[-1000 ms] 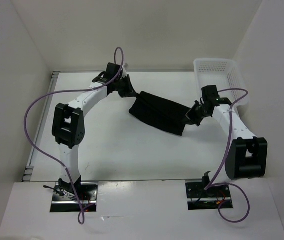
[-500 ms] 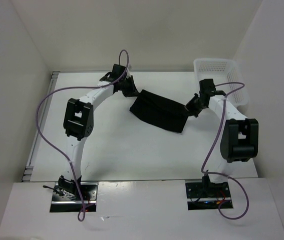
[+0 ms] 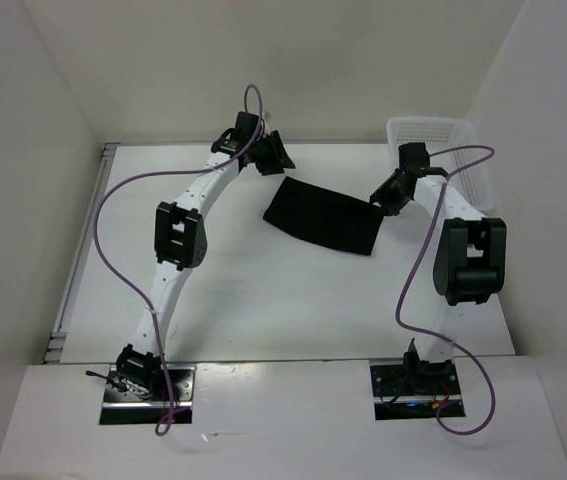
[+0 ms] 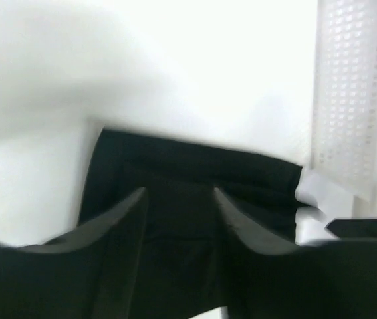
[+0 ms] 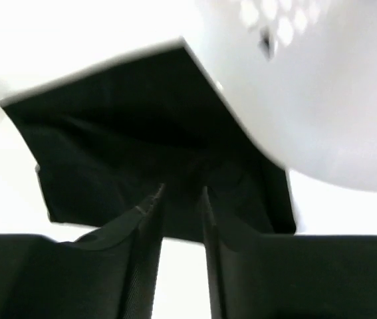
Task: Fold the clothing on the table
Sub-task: Fold the skirt
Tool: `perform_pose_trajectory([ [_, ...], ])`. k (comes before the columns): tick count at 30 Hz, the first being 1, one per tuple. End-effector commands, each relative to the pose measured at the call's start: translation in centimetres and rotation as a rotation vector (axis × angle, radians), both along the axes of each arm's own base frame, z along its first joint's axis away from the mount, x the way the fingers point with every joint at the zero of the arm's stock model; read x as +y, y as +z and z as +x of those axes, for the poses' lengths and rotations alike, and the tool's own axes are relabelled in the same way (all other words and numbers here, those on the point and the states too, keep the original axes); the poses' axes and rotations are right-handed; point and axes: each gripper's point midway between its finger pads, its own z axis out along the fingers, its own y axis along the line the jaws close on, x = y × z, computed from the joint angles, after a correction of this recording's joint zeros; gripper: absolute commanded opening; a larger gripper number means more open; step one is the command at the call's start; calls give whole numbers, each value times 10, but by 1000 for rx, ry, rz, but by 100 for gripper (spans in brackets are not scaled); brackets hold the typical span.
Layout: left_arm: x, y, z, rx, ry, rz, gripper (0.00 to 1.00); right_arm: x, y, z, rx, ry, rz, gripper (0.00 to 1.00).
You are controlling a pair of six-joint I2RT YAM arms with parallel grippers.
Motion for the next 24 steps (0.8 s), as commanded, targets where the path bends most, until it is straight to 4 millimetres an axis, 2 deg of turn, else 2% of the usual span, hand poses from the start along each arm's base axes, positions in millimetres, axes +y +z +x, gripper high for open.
perform_pose_trajectory([
  [1,-2,7,1,29,5,4,53,-29,21,29,-90,-84,-93,40],
  [2,-5,17,6,-4,-4,-15,68,-31,24,32,-99,-91,-102,43],
  [3,-6,18,6,-1,3,-23,70,-34,27,34,-108,-99,-113,46],
  [5,-8,32,9,-37,-4,-42,81,-36,40,40,-157,-99,-127,46],
  [6,-8,46,13,-73,3,-49,85,-36,53,44,-200,-102,-125,46],
  [7,-8,55,12,-87,3,-53,85,-34,62,46,-224,-83,-125,46],
  [8,-3,72,12,-114,-3,-63,85,-33,71,50,-246,-63,-130,46],
  [10,-2,87,6,-131,-25,-61,85,-28,79,46,-234,-16,-119,47],
  [11,-2,81,2,-126,-52,-46,87,-29,84,48,-233,14,-142,49],
  [13,-1,86,-7,-126,-88,-32,87,-17,73,32,-155,74,-154,54],
  [14,-1,73,-11,-108,-117,-10,87,-19,66,27,-130,78,-169,54],
  [15,2,79,-16,-109,-124,-1,87,-18,57,22,-107,81,-186,54],
  [16,2,76,-20,-100,-136,2,87,-18,62,15,-113,80,-186,55],
  [17,1,71,-24,-83,-147,-3,87,-21,44,1,-63,77,-197,55],
  [18,1,48,-30,-43,-158,-2,87,-21,38,-6,-45,79,-196,55],
  [19,0,58,-35,-60,-170,-18,87,-21,29,-13,-20,81,-196,55],
  [20,-2,55,-42,-52,-194,-38,87,-21,16,-25,17,94,-201,55],
  [21,-6,79,-42,-118,-192,-82,85,-19,8,-32,39,103,-188,55],
  [22,-3,47,-57,-40,-191,-82,82,-19,-2,-42,65,106,-187,55],
  [23,-3,45,-62,-35,-193,-98,80,-18,-9,-47,82,121,-184,55],
  [24,-6,53,-65,-61,-208,-127,78,-13,-14,-53,98,138,-173,55],
])
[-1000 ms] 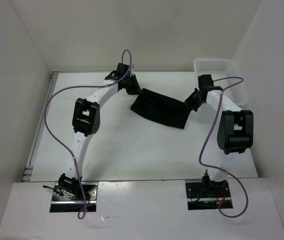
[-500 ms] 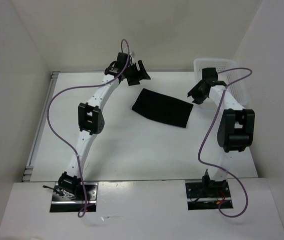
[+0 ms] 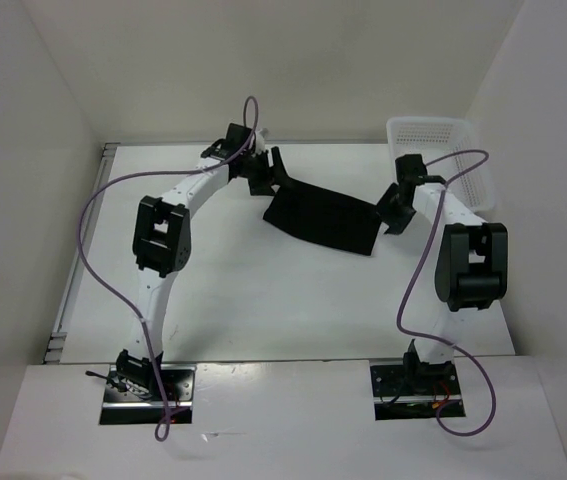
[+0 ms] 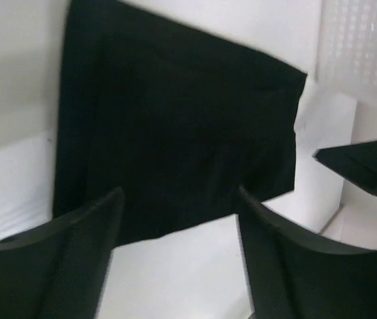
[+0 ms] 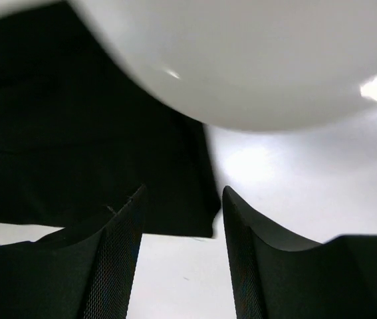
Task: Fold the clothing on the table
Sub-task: Fold the skirt
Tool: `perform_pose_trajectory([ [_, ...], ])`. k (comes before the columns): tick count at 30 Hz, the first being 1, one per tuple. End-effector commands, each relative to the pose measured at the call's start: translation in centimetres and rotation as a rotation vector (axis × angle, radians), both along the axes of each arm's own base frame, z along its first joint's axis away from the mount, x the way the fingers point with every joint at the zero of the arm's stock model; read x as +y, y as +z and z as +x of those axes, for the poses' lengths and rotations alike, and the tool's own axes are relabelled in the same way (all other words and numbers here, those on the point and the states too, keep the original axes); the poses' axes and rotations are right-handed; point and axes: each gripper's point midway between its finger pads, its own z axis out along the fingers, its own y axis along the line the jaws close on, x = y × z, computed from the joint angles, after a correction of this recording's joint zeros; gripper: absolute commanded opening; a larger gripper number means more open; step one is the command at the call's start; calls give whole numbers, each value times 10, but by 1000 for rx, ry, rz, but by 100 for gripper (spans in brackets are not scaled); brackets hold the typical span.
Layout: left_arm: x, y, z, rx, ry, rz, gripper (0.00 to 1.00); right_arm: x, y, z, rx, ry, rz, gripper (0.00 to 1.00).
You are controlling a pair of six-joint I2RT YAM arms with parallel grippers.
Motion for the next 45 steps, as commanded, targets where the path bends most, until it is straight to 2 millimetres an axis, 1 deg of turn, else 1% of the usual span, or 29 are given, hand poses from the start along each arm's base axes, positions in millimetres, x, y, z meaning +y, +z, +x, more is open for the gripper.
perform_pose_trajectory([
  [1,-11,28,-10,-94,-66,-118,72,4,-12,-29,59,42,-13,55],
  [3,-16,22,-19,-65,-98,-165,66,5,-17,-36,69,46,-5,55],
  [4,-18,20,-23,-44,-103,-189,63,5,-23,-45,91,46,-5,55],
  [5,-21,19,-24,-52,-111,-212,55,5,-27,-45,83,46,-5,55],
  [7,-26,0,-36,3,-124,-229,47,5,-37,-55,111,35,-1,55],
  [8,-26,-3,-36,4,-124,-228,44,6,-42,-52,105,25,4,55],
  [9,-26,-8,-36,13,-123,-226,43,5,-51,-56,127,25,3,55],
  [10,-30,-10,-40,14,-132,-226,42,12,-53,-54,126,32,22,55],
  [13,-29,-19,-41,29,-123,-215,40,22,-62,-49,111,44,74,55],
  [15,-28,-20,-39,20,-120,-205,40,26,-59,-41,77,45,97,55],
  [17,-26,-24,-40,26,-112,-197,40,30,-58,-39,69,48,101,54],
  [18,-25,-30,-40,33,-101,-185,40,35,-49,-33,35,63,110,54],
  [20,-22,-40,-44,47,-98,-169,40,40,-42,-28,13,67,114,54],
  [21,-22,-40,-44,47,-97,-169,40,42,-41,-24,9,72,107,54],
  [22,-15,-46,-44,58,-80,-159,39,42,-49,-26,31,71,105,54],
  [24,-14,-51,-44,62,-72,-150,39,53,-57,-29,61,99,114,54],
  [25,-12,-56,-45,67,-62,-140,37,58,-65,-33,85,110,121,53],
  [27,-5,-61,-44,68,-49,-125,35,66,-71,-34,95,131,120,51],
  [28,0,-62,-39,65,-31,-117,34,75,-71,-37,97,146,122,48],
  [30,3,-68,-41,73,-20,-104,31,82,-77,-39,118,164,111,48],
  [32,10,-72,-39,78,-2,-95,28,75,-70,-34,109,147,72,48],
  [33,12,-77,-39,77,3,-79,23,72,-68,-35,107,139,56,48],
  [36,17,-84,-39,87,30,-49,12,61,-39,-26,61,122,-7,52],
  [38,23,-99,-46,114,49,-19,3,58,-23,-24,42,115,-22,55],
  [39,26,-104,-48,122,58,-6,1,55,-21,-25,48,119,-38,55],
  [41,40,-105,-48,131,95,-1,0,54,-15,-30,52,119,-39,58],
  [42,41,-108,-51,139,95,2,0,50,-5,-28,29,108,-58,58],
  [44,54,-106,-48,139,124,7,0,47,2,-29,14,99,-74,60],
  [45,56,-111,-51,147,132,18,0,44,9,-31,4,94,-83,60],
])
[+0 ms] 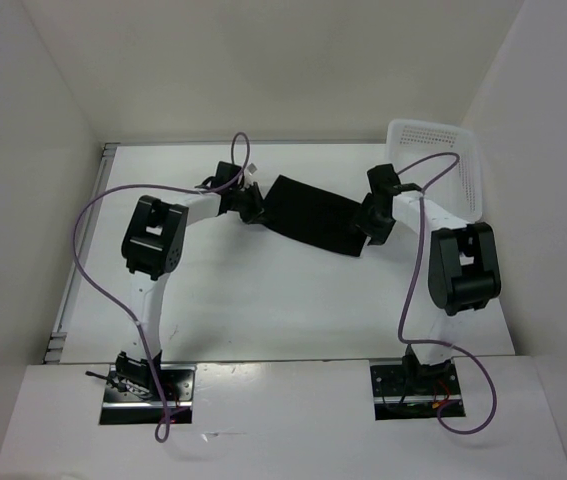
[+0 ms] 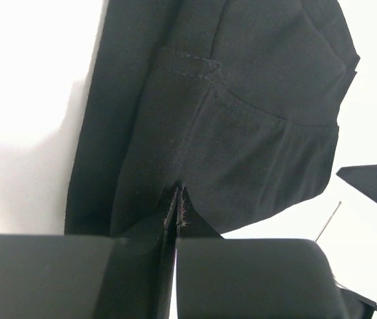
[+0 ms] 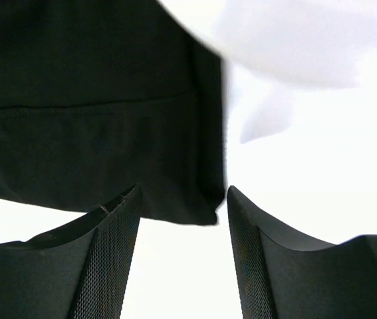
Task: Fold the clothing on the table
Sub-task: Fold the skirt
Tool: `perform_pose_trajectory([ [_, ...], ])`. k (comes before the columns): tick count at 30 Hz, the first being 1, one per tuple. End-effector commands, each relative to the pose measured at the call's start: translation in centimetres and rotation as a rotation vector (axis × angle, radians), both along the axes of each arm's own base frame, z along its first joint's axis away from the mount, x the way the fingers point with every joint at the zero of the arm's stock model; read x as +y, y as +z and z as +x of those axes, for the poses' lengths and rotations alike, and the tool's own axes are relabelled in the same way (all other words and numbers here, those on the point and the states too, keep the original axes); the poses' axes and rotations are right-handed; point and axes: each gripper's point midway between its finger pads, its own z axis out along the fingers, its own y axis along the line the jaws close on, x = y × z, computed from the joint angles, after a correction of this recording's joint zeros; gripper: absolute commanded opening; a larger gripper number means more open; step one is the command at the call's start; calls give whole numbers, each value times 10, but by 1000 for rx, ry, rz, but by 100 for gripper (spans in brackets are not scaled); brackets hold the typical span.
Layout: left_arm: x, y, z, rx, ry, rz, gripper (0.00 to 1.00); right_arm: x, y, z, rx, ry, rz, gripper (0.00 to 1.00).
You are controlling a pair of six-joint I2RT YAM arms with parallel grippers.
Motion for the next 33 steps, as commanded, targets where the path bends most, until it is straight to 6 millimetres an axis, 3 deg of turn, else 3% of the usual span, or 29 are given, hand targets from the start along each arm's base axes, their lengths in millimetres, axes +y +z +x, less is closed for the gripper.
perform_pose_trajectory([
  [1,38,-18,-4,28,82,98,0,-9,44,2,-80,-3,-56,60],
  [6,57,-26,-17,61,114,114,0,0,58,-11,-84,27,-57,61],
  [8,63,-33,-26,81,122,119,0,-2,50,-20,-69,28,-60,61],
  [12,75,-33,-38,103,141,124,0,31,37,-31,-73,117,20,61],
  [15,82,-26,-46,108,151,125,0,63,43,-26,-122,194,58,61],
  [21,100,-14,-64,125,186,135,0,99,12,-20,-72,244,52,61],
  [26,120,-9,-67,138,225,148,0,88,-16,-20,-20,221,-18,61],
  [28,126,-2,-68,132,231,151,0,88,-19,-21,-11,221,-21,61],
  [33,146,-7,-75,155,276,160,0,93,-26,-12,-22,244,-17,61],
])
